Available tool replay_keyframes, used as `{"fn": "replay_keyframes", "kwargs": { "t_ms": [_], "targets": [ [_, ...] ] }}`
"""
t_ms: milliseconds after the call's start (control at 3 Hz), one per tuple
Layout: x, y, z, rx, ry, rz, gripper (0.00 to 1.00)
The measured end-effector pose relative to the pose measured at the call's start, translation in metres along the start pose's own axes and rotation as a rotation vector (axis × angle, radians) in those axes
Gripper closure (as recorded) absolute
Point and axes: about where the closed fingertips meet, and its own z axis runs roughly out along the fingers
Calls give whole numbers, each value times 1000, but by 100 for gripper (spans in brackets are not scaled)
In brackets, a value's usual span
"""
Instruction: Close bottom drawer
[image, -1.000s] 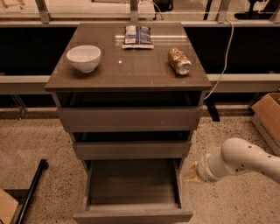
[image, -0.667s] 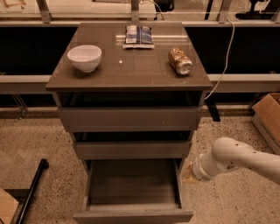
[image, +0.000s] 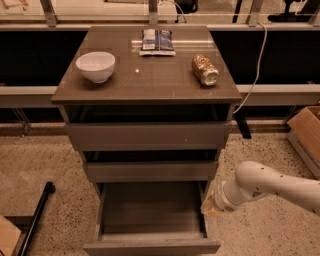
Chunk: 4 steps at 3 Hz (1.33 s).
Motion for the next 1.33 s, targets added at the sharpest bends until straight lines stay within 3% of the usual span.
{"fn": "replay_keyframes", "kwargs": {
  "t_ms": [667, 1333],
  "targets": [
    [17, 31, 80, -159, -16, 29, 100],
    [56, 62, 154, -232, -67, 121, 100]
  ]
}}
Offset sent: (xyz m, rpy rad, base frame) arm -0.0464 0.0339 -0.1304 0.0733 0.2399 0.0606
